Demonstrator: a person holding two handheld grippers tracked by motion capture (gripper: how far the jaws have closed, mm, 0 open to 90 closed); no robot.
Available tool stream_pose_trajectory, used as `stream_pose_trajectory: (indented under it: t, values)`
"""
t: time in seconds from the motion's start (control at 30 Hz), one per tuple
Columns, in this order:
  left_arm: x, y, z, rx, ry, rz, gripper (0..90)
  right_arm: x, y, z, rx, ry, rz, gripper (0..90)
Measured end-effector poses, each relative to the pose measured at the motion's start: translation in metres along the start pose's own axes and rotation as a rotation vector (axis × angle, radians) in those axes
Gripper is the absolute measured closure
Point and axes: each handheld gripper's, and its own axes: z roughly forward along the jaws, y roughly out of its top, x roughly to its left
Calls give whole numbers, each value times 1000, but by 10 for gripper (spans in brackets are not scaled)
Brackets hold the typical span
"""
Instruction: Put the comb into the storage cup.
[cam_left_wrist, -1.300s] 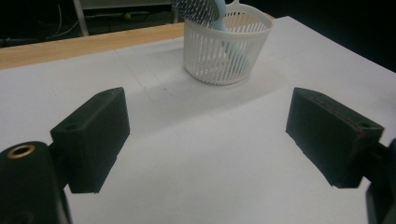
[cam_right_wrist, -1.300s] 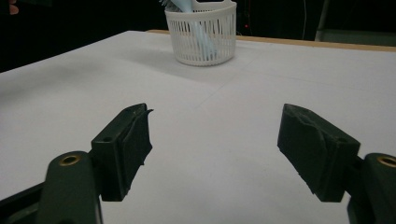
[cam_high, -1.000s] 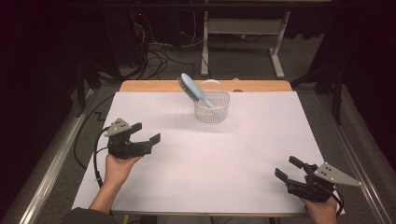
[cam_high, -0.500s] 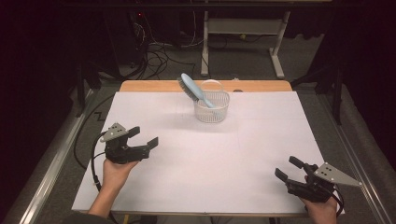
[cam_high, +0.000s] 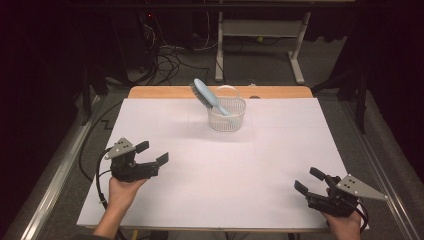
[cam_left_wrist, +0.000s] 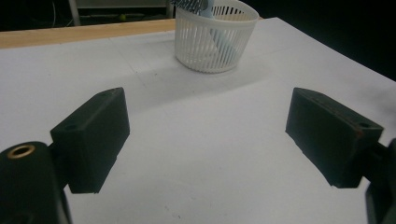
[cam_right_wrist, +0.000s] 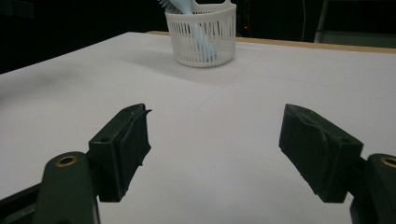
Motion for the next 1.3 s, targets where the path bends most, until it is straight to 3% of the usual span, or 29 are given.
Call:
stream_pose_trajectory:
  t: [1.1, 1.3]
  values:
    - [-3, -26, -16, 5, -9, -9, 129, 1, 0, 0, -1, 6, -1, 246]
    - [-3, -32, -17, -15, -6, -1, 129, 1, 0, 0, 1, 11, -4, 247]
